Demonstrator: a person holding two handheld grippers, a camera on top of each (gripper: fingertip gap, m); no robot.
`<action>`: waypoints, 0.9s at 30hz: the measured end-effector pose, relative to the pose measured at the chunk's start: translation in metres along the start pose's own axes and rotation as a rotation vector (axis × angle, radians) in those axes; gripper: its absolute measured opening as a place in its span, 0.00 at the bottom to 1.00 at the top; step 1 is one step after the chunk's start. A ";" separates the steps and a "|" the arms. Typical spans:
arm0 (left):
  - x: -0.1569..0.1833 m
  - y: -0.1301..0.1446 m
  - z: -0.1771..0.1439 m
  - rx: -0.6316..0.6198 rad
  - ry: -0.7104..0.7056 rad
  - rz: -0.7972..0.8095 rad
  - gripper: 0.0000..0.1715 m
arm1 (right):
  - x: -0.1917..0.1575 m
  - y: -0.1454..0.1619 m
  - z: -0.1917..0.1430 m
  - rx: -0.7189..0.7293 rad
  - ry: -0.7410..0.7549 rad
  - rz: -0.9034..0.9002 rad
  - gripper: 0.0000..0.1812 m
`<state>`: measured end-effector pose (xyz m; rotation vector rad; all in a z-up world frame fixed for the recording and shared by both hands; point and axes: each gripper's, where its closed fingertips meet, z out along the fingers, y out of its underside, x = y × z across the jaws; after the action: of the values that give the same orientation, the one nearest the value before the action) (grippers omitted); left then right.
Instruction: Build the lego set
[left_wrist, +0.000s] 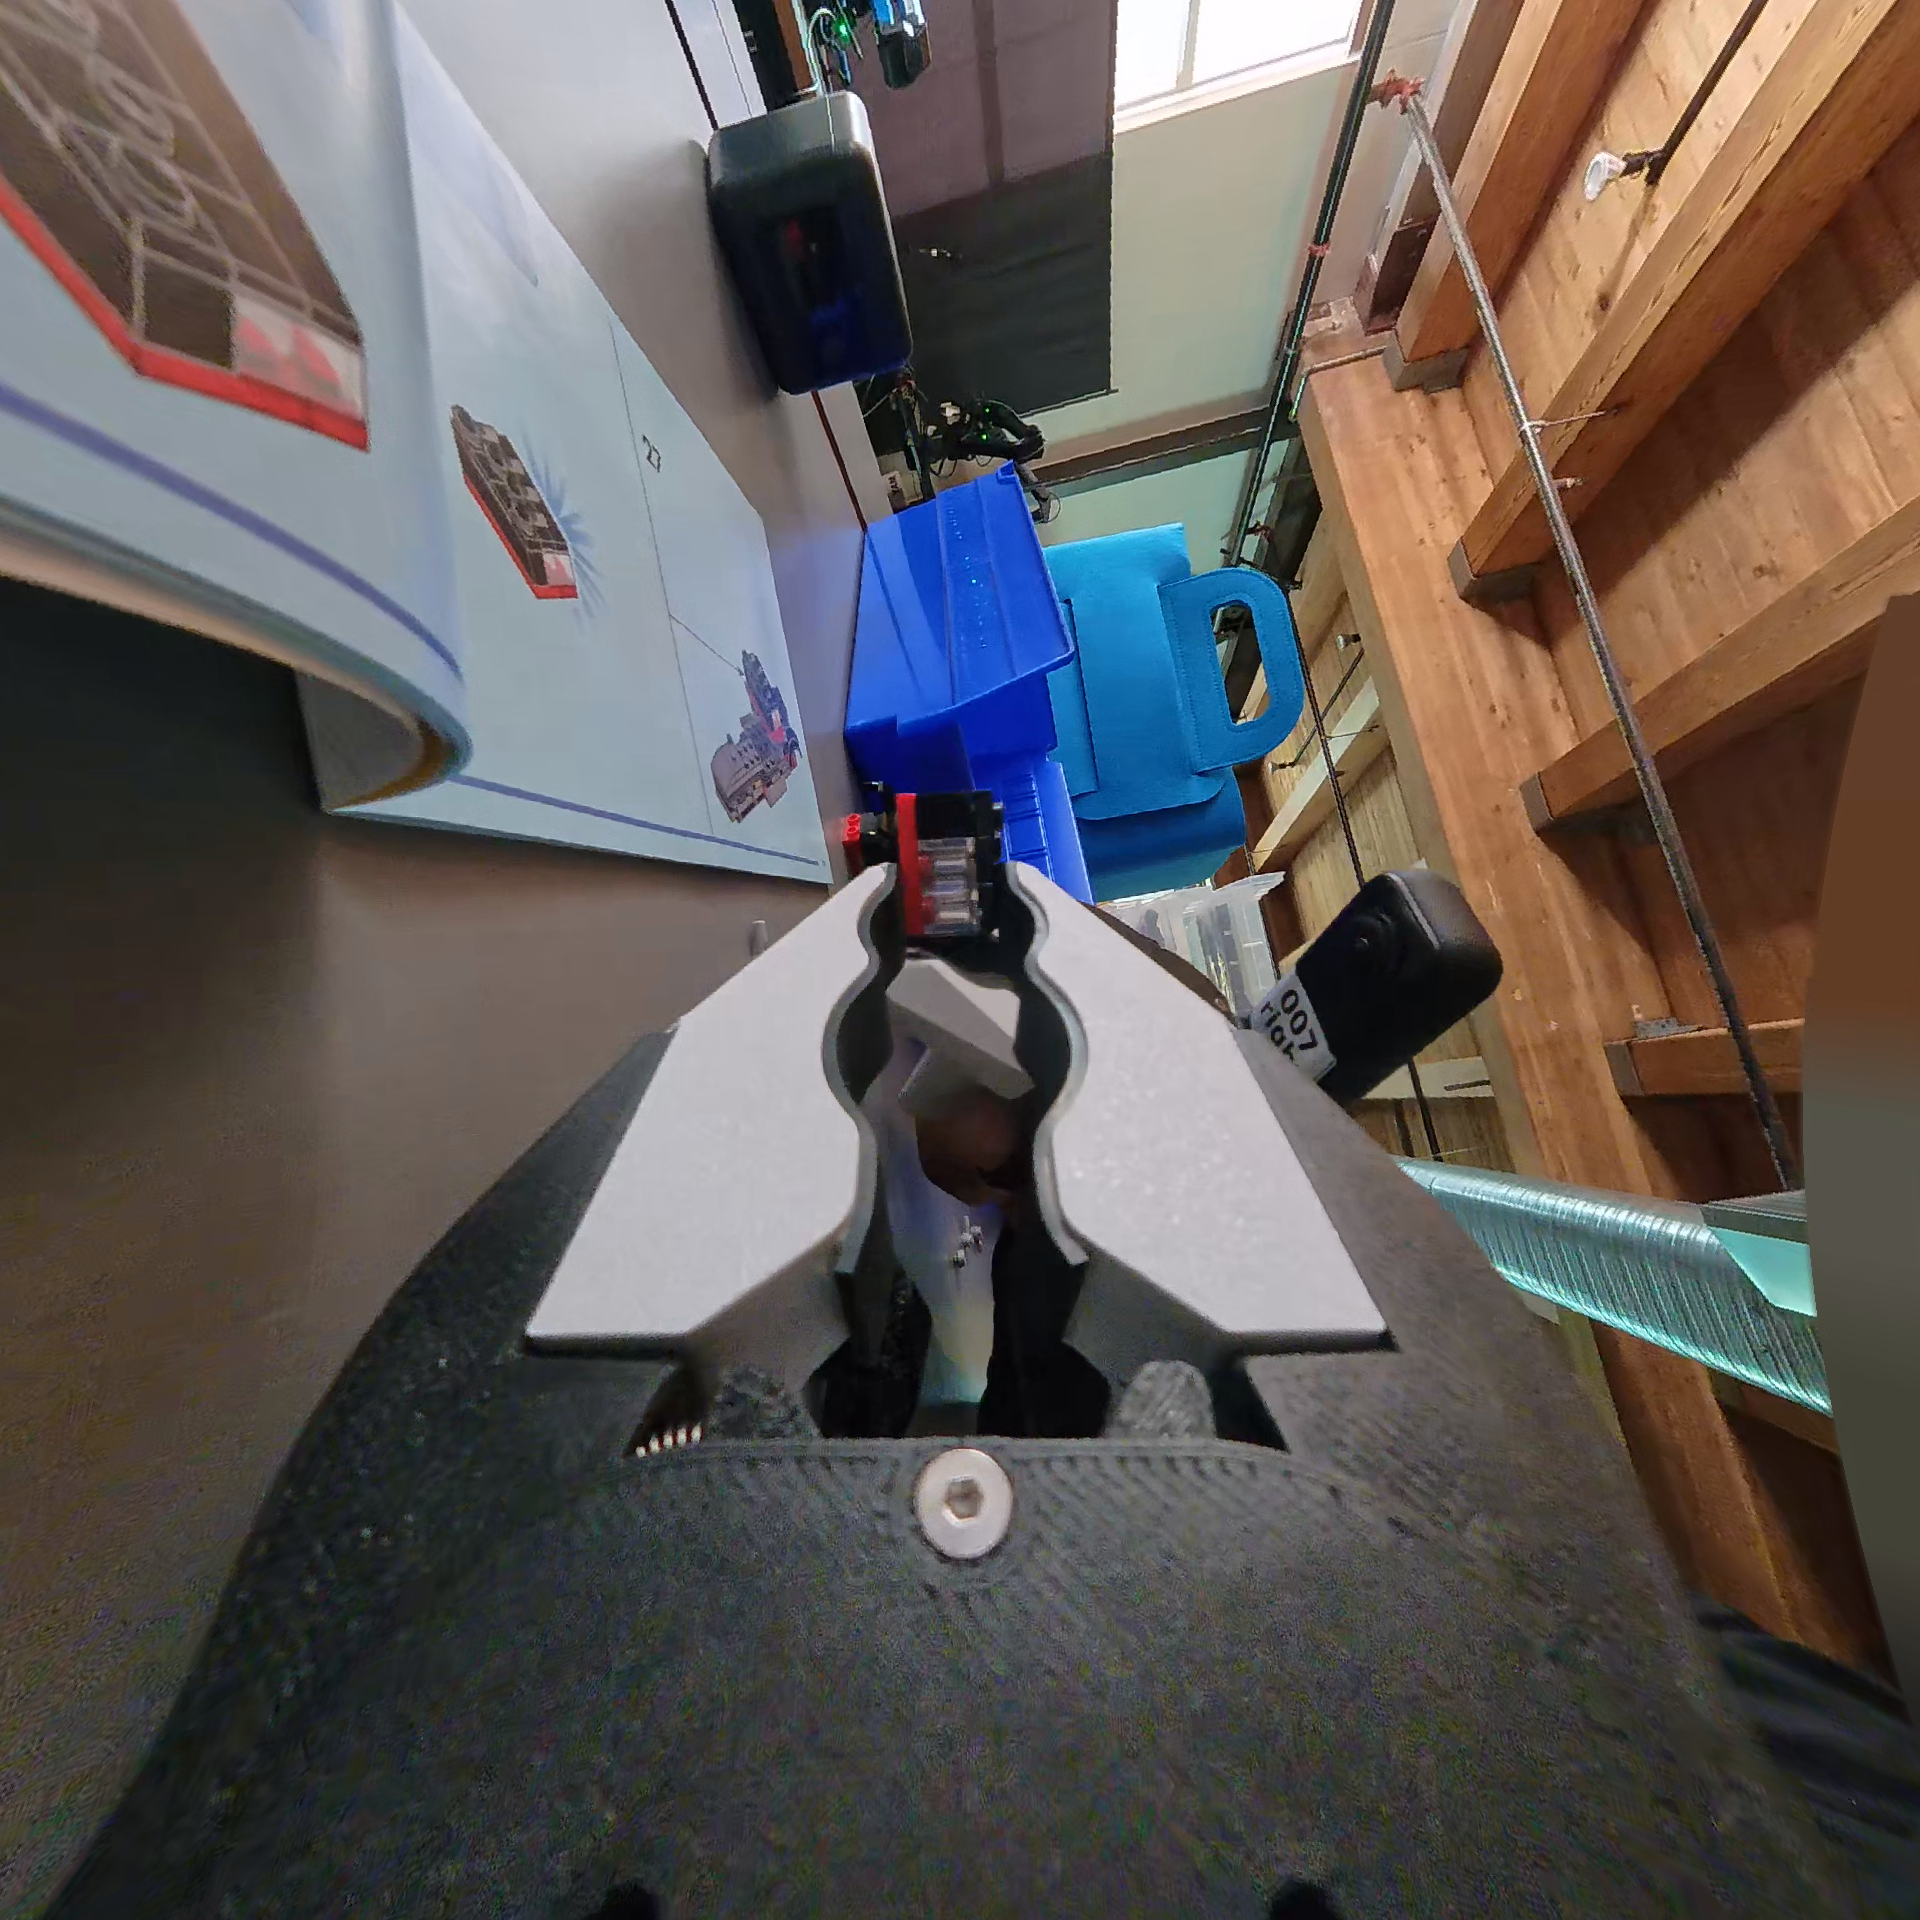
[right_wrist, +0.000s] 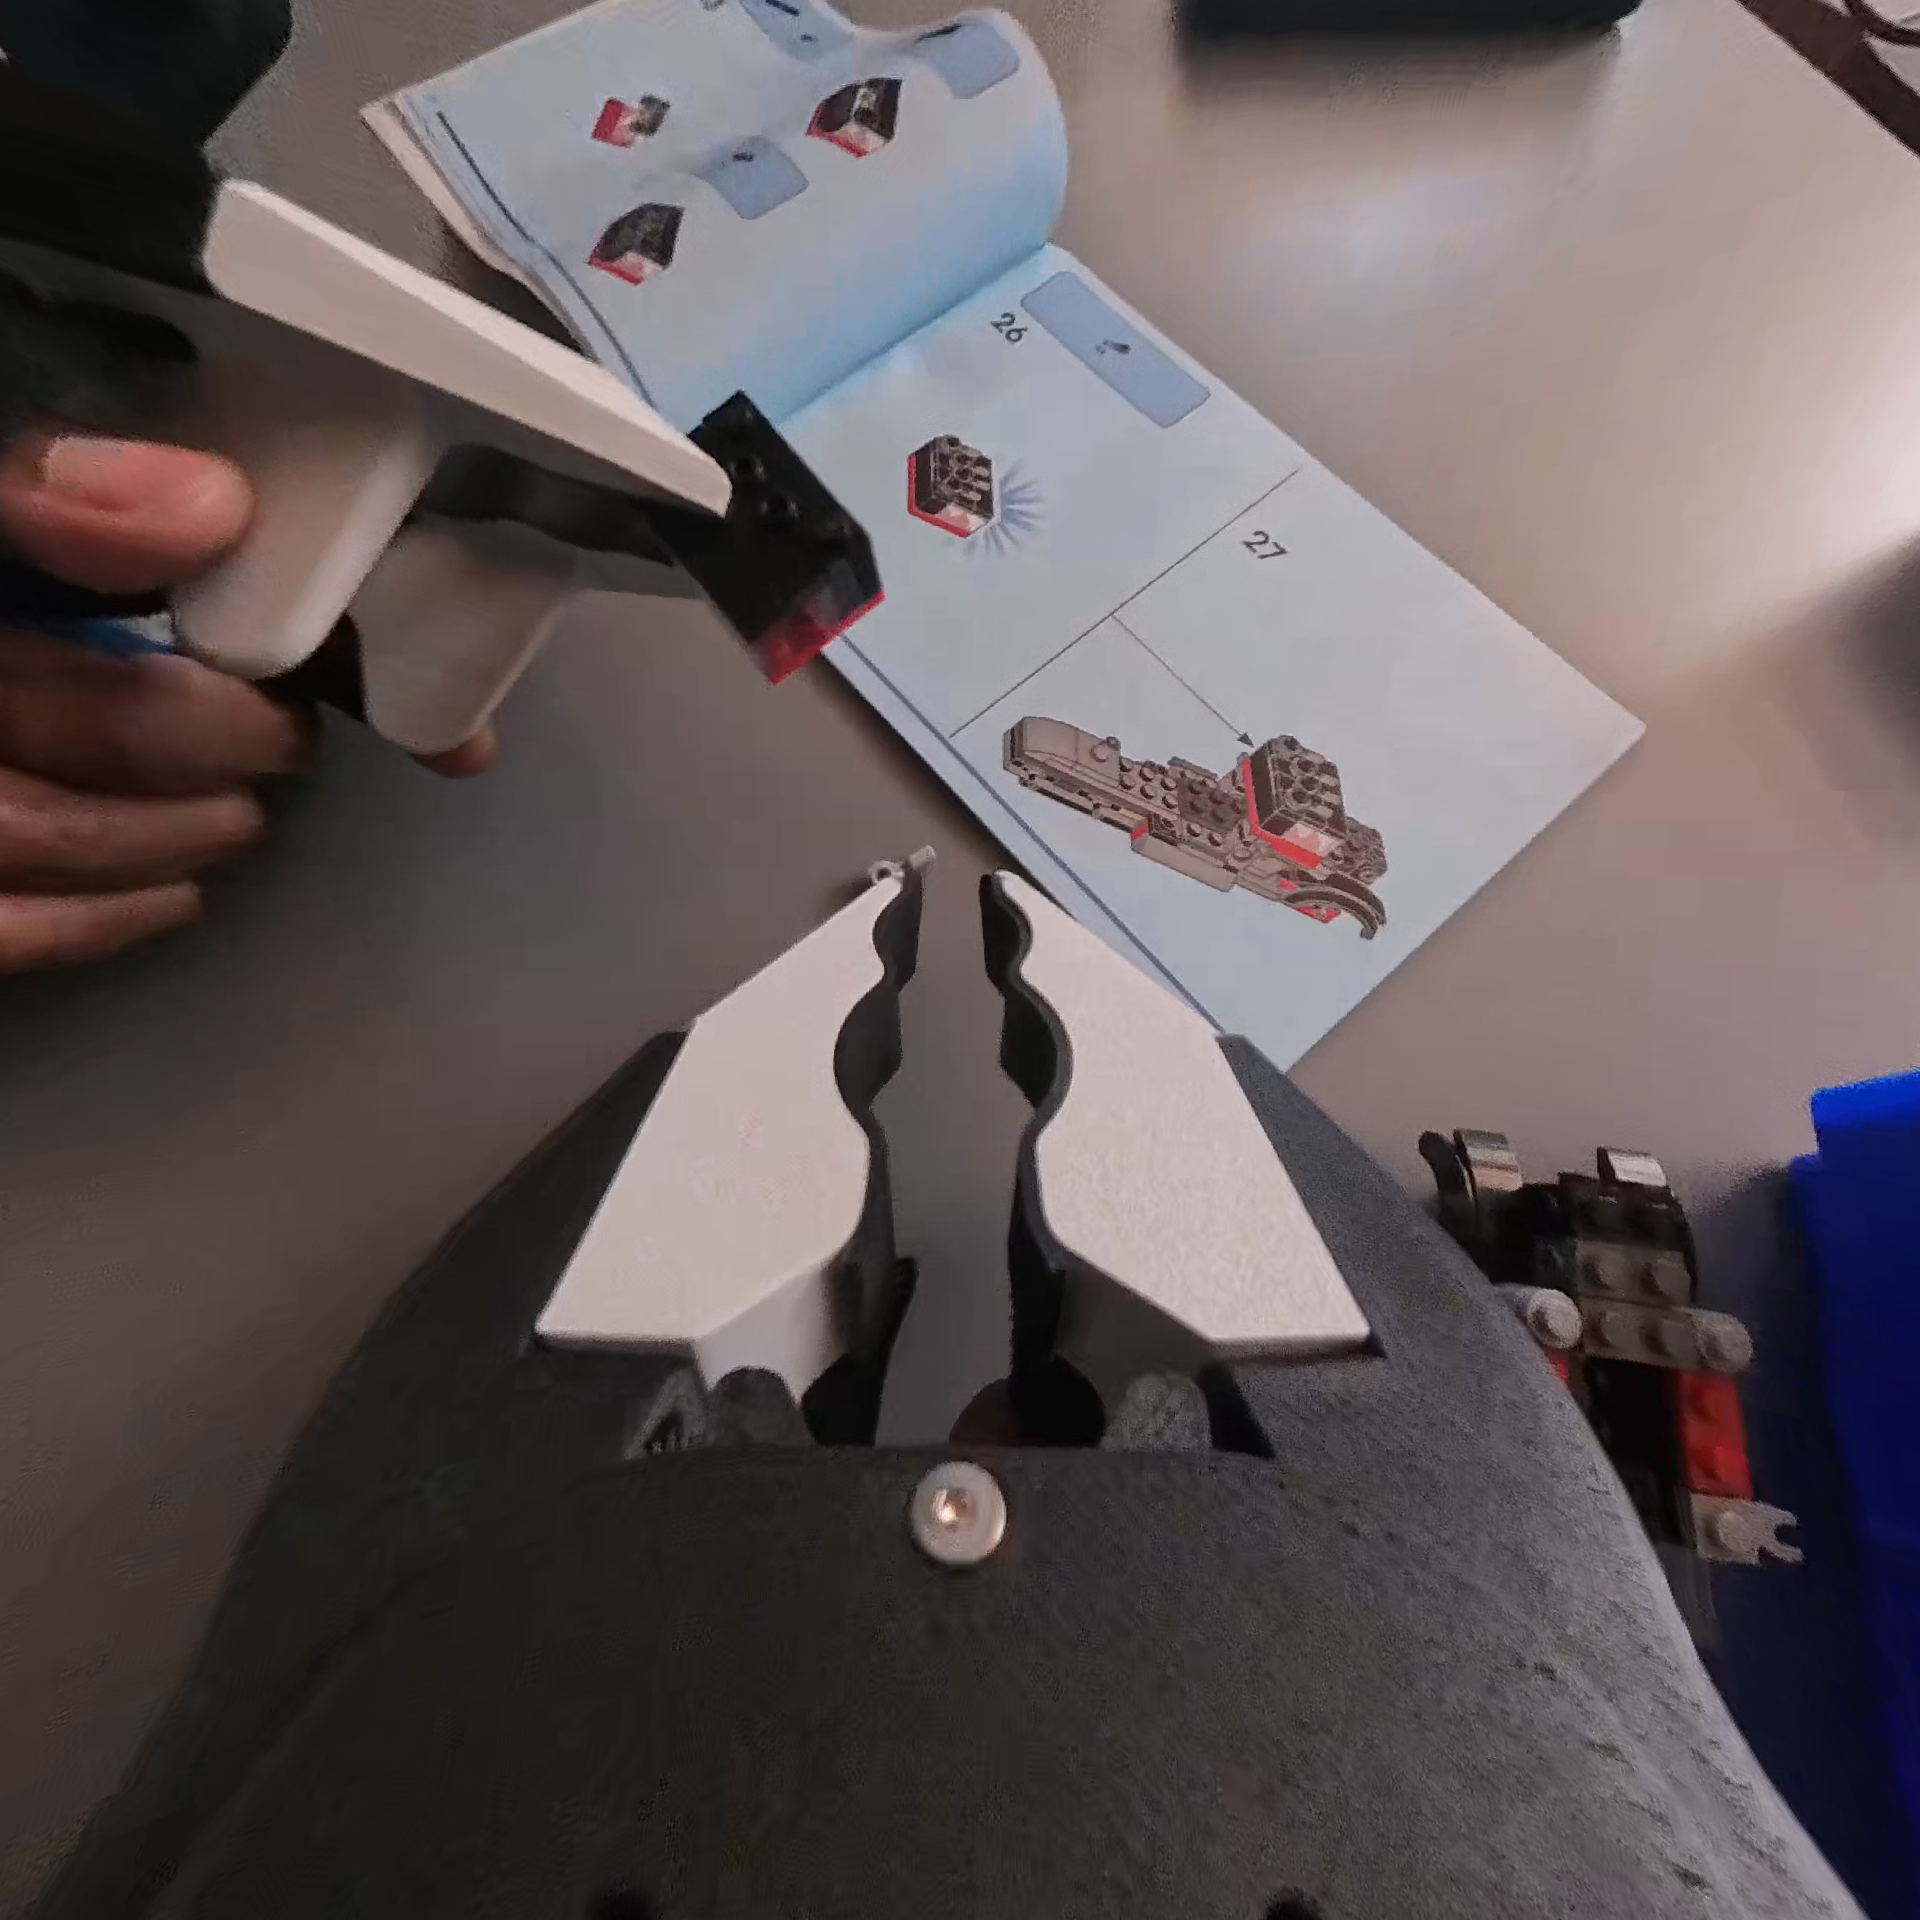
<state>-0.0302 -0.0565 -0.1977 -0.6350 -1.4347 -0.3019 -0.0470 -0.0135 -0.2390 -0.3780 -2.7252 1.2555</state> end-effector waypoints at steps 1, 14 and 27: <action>0.000 0.000 0.000 -0.001 0.000 -0.001 0.10 | -0.001 0.000 0.001 -0.003 0.000 -0.018 0.07; 0.001 -0.001 -0.001 0.003 0.010 -0.007 0.10 | -0.009 0.003 0.016 -0.068 0.070 -0.131 0.09; 0.001 -0.001 -0.001 0.004 0.014 -0.017 0.10 | -0.012 0.001 0.019 -0.046 -0.002 -0.128 0.10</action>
<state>-0.0295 -0.0579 -0.1968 -0.6164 -1.4279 -0.3161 -0.0389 -0.0296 -0.2522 -0.2035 -2.7349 1.1625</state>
